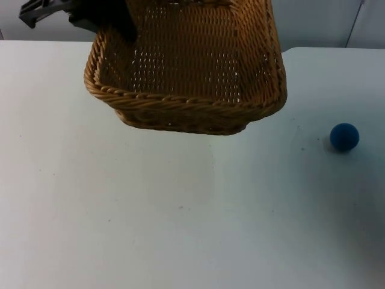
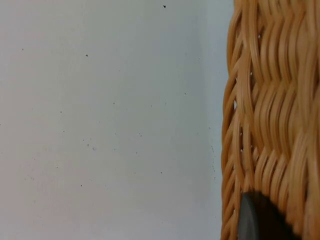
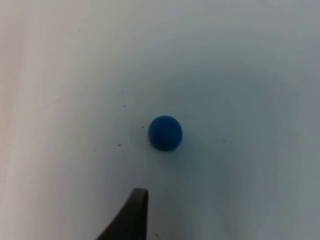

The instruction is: Pick up the basket with the left hand and place the ball into the basket with the right hand.

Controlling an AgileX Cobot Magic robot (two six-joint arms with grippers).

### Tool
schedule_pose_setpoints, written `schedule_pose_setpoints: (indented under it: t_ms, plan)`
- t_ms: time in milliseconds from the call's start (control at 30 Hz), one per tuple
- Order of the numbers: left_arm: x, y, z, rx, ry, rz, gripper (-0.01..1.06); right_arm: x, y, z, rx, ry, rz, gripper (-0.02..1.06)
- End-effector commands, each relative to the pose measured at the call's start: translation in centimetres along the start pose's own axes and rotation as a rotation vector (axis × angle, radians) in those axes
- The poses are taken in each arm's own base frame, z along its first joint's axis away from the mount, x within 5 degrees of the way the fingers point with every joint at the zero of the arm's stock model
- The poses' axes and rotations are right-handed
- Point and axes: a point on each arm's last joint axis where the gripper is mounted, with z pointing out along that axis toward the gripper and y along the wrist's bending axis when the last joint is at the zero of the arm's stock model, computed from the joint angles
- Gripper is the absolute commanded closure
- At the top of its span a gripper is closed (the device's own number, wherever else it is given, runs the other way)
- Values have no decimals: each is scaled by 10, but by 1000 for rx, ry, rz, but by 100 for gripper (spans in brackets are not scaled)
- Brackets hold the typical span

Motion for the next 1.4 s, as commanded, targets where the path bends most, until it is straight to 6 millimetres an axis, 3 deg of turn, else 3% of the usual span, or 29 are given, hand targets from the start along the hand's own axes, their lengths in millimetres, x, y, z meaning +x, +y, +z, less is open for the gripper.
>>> schedule_pose_setpoints:
  t_ms: [0, 67, 233, 267, 333, 567, 900, 1100, 1367]
  plan:
    - [-5, -7, -11, 21, -59, 7, 105, -16, 10, 15, 1, -1, -37, 0]
    - [-5, -7, -11, 20, -64, 8, 105, -20, 13, 24, 13, 14, -48, 0]
    - [-7, -6, -11, 20, -83, 7, 105, -39, 25, 86, 72, 115, -75, 0]
    - [-7, -6, -11, 20, -83, 7, 105, -39, 25, 86, 72, 115, -75, 0]
    - [-7, -6, -10, 19, -85, 6, 105, -43, 29, 108, 72, 145, -79, 0]
    - [-8, -3, -4, 14, -76, 1, 105, -36, 48, 166, 41, 207, -127, 0]
    - [-9, -2, -3, 13, -91, -2, 105, -13, 51, 215, 39, 310, -128, 0]
    - [-9, -2, -3, 13, -91, -2, 105, -2, 52, 235, 26, 325, -158, 0]
    - [-9, -2, -3, 13, -90, 5, 105, -2, 54, 245, 3, 294, -139, 0]
